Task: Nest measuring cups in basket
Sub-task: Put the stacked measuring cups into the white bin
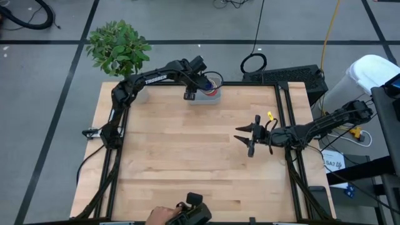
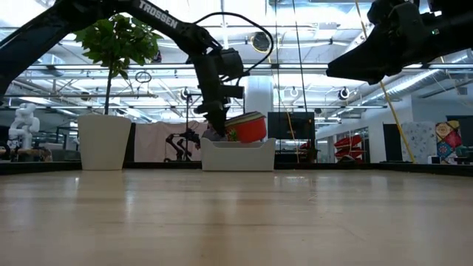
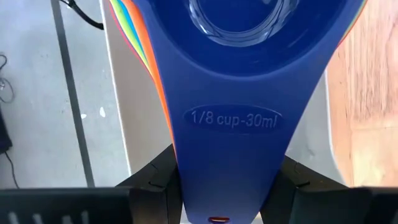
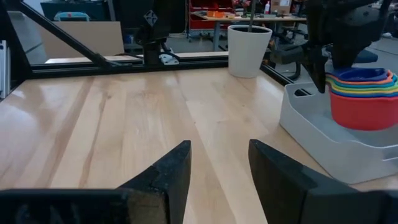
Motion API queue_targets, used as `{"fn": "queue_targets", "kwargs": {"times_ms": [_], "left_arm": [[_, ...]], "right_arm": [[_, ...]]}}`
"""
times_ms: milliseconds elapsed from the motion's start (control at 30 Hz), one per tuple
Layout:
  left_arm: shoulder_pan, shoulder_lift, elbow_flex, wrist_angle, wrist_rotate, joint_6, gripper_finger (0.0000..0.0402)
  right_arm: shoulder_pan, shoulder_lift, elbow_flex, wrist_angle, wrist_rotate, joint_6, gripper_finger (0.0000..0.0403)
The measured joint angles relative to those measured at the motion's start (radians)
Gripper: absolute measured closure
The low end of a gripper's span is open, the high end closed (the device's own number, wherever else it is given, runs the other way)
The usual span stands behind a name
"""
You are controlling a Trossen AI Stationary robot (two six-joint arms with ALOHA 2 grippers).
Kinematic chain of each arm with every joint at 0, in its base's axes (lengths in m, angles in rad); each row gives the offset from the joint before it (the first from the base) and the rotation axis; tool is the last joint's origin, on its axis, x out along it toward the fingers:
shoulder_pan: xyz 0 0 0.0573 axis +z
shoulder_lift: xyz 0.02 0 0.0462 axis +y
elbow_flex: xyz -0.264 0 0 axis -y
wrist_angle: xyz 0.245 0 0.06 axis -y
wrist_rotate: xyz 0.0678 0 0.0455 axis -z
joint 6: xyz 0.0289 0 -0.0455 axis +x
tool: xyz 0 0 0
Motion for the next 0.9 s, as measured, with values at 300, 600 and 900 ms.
{"fn": "queue_targets", "kwargs": {"times_ms": [300, 600, 900], "left_arm": [[0.014, 0.012, 0.0, -0.003, -0.001, -0.01, 0.0257], [0.025, 0.011, 0.0, -0.033, -0.022, -0.023, 0.0257], [0.012, 0.054, -0.001, -0.035, -0.029, -0.034, 0.0257]], "right_arm": [[0.0, 0.0, 0.0, -0.003, 0.0, 0.006, 0.0248], [0.0, 0.0, 0.0, -0.003, -0.001, 0.014, 0.0248], [0.001, 0.0, 0.0, -0.005, -0.001, 0.018, 0.0248]]}}
